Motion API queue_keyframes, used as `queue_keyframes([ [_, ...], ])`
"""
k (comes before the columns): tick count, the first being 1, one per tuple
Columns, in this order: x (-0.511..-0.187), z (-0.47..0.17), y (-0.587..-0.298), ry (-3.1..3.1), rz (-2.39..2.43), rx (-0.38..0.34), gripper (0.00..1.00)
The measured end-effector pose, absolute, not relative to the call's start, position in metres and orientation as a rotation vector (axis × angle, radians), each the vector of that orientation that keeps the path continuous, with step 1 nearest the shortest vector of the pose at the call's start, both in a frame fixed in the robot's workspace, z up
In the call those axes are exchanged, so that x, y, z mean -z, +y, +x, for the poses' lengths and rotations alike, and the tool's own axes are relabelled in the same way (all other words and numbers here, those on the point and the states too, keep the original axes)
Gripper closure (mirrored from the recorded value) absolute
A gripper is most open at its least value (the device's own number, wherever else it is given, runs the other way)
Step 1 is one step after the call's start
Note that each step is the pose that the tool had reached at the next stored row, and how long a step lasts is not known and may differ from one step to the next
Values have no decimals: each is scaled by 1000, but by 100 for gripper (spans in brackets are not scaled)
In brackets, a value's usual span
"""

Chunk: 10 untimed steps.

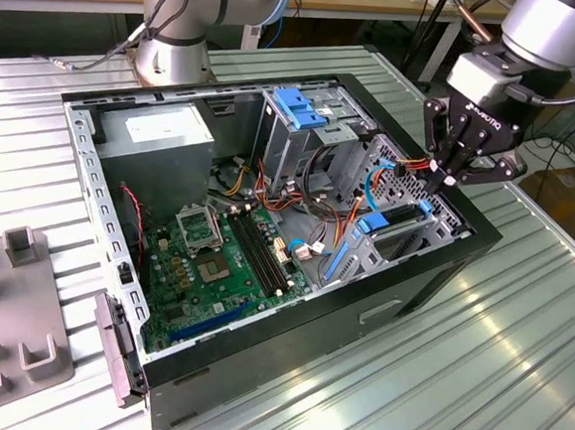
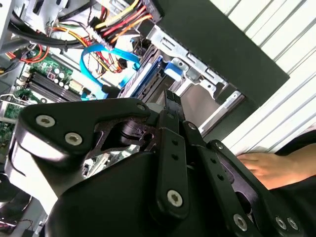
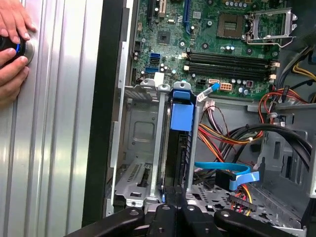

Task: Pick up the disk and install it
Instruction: 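Insert the second disk wire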

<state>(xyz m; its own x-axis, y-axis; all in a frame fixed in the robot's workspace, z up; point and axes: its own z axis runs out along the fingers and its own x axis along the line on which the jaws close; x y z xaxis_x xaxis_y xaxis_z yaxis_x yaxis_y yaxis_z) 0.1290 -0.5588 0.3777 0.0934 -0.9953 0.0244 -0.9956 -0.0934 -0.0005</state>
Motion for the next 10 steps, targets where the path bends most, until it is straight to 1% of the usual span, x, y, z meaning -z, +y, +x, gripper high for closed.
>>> queue_keyframes([
  [10,-378,135,-546,-2094,2320,-29,89],
])
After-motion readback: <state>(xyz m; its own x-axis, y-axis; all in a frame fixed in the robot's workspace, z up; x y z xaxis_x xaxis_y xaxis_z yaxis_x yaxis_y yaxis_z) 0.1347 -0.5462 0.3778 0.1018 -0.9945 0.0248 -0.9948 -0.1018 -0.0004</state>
